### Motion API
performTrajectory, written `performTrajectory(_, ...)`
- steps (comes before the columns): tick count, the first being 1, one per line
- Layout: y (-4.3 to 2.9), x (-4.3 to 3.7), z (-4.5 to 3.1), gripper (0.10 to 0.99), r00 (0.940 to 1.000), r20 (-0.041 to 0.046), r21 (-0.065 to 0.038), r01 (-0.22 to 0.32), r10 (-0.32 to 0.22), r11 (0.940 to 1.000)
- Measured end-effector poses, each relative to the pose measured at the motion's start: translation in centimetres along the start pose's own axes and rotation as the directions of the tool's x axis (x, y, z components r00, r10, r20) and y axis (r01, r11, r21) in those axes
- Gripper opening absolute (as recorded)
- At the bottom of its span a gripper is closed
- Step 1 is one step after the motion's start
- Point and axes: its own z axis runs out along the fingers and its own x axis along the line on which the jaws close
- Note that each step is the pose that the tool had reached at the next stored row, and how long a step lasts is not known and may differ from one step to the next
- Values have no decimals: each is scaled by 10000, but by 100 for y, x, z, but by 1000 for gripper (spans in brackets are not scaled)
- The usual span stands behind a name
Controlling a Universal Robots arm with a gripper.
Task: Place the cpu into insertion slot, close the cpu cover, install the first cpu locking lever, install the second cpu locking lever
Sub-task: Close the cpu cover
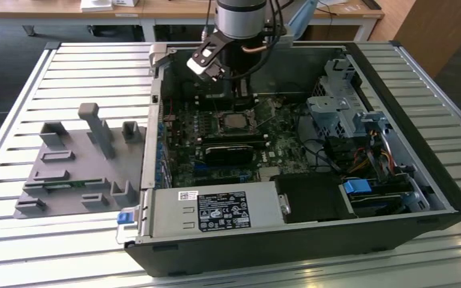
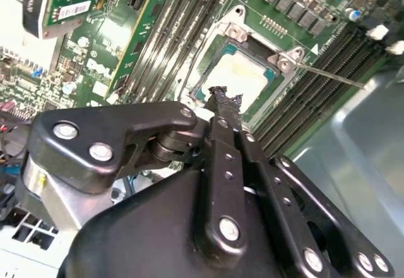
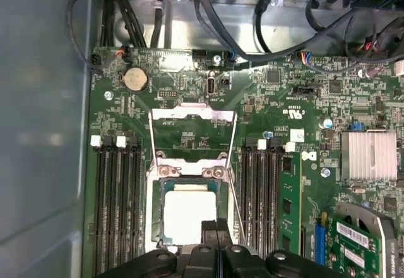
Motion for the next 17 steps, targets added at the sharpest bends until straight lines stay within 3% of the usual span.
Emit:
performTrajectory(2, 6, -1, -24, 106, 10000, -7, 8, 6, -6, 10000)
performTrajectory(7, 125, -1, -21, 106, 9998, -196, 114, 56, -54, 9999)
performTrajectory(13, 230, -2, -14, 106, 9997, -203, 129, 167, -165, 9998)
performTrajectory(17, 253, -1, -12, 106, 9982, -223, 117, 551, -549, 9984)
